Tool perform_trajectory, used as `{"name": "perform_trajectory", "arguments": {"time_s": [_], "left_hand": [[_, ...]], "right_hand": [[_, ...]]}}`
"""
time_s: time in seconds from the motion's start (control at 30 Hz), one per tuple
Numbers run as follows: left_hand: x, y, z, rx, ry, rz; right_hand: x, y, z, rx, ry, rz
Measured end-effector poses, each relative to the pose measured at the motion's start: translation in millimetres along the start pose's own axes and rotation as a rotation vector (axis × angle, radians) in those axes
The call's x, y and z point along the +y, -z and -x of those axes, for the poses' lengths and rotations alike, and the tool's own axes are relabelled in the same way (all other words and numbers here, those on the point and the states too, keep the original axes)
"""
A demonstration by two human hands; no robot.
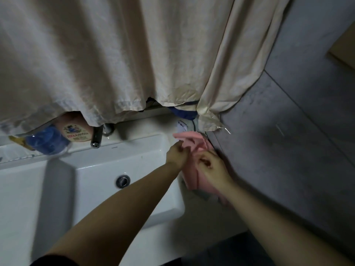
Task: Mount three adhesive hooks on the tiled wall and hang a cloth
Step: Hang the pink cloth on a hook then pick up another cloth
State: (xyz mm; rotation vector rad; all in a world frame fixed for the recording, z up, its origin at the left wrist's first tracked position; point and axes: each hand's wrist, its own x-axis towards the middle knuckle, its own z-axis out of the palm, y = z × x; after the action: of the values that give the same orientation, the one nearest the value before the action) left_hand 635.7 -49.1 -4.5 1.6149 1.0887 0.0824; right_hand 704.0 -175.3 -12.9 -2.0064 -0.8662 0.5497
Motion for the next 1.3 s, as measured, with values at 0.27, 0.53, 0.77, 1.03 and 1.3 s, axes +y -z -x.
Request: {"name": "perform_trajectory", "arguments": {"time_s": [0.27, 0.53, 0.77, 1.03, 1.3], "left_hand": [[17.3, 26.1, 33.3, -0.133, -0.414, -0.103], [49.8, 60.4, 98.3, -0.35, -0.635, -0.03], [57.6, 86.4, 169.2, -0.415, -0.762, -0.1], [51.7, 96.9, 243.7, -0.311, -1.033, -0.428], [87.6, 49.7, 350.7, -0.425, -1.383, -0.373]], "right_hand": [[-40.6, 29.0, -13.9, 0.143, 0.291, 0.12], [-92.4, 64.0, 34.8, 0.174, 0.299, 0.147], [-120.4, 82.1, 125.1, 0.435, 0.198, 0.243], [-162.6, 86.4, 244.1, 0.585, 0.211, 0.139], [-203.9, 140.9, 393.1, 0.873, 0.124, 0.301]]}}
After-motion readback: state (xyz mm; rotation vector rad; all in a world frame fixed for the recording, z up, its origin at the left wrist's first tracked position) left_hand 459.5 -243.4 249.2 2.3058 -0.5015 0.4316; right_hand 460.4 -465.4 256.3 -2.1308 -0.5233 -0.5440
